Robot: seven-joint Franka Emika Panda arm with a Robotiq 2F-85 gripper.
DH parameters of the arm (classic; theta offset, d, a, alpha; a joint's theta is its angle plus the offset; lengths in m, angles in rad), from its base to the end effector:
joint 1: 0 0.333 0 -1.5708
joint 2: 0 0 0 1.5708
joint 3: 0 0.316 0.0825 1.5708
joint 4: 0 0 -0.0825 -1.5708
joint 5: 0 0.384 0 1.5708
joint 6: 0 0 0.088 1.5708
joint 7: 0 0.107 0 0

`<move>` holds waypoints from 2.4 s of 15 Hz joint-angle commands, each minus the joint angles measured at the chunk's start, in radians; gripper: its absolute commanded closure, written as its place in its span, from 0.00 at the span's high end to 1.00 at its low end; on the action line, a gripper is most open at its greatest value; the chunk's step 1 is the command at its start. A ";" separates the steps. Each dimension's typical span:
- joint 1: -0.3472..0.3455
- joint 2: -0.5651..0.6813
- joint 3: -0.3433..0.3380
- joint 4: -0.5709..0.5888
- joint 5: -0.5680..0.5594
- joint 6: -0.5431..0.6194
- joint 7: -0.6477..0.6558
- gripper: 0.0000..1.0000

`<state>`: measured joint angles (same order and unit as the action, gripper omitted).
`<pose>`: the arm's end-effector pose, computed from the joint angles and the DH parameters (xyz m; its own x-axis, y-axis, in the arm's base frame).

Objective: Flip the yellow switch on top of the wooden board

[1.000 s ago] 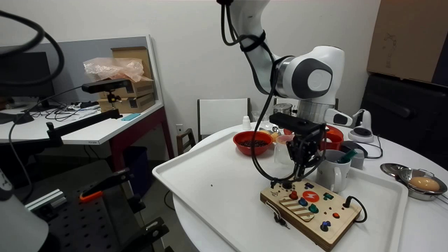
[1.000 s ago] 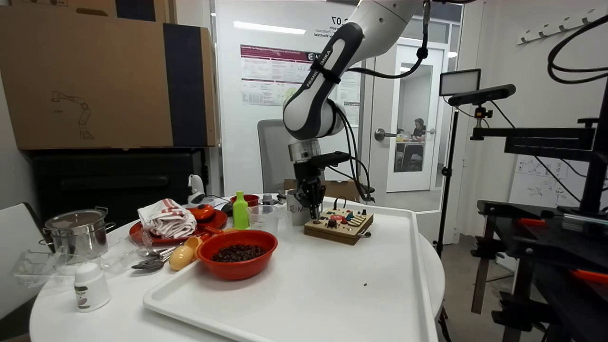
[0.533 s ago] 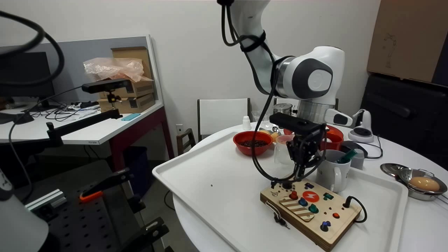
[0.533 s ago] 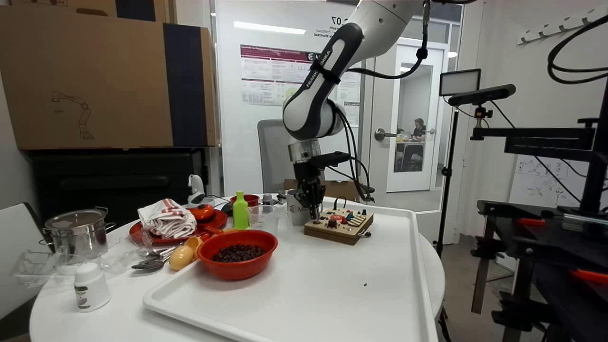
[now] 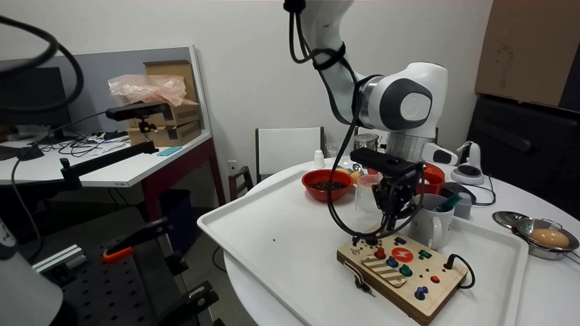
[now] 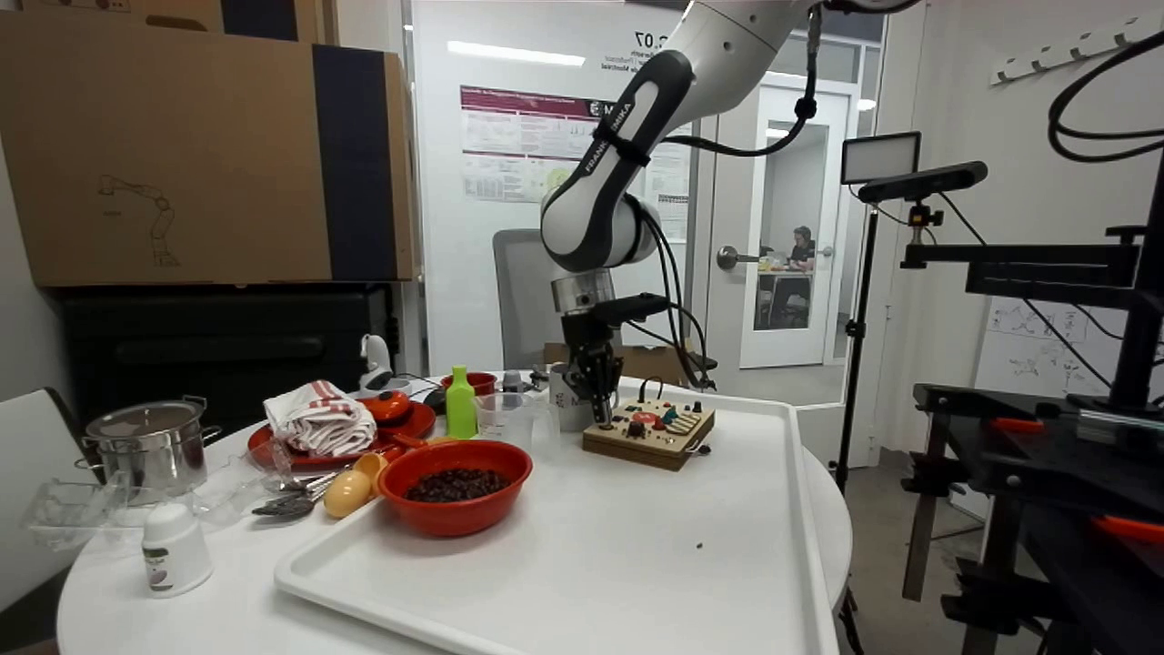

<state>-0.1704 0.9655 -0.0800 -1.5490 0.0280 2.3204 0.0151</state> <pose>0.6459 -0.1595 0.0620 0.9480 -0.2558 -0.1891 -0.2505 -0.9667 0.0521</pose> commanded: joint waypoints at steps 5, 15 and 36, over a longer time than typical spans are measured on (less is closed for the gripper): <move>-0.010 0.063 -0.004 0.064 0.004 -0.033 -0.006 0.00; 0.004 -0.150 0.007 -0.061 0.003 -0.013 -0.025 0.00; 0.062 -0.591 0.040 -0.530 0.068 0.128 0.053 1.00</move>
<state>-0.1198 0.4170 -0.0307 -2.0272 0.0697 2.4447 0.0465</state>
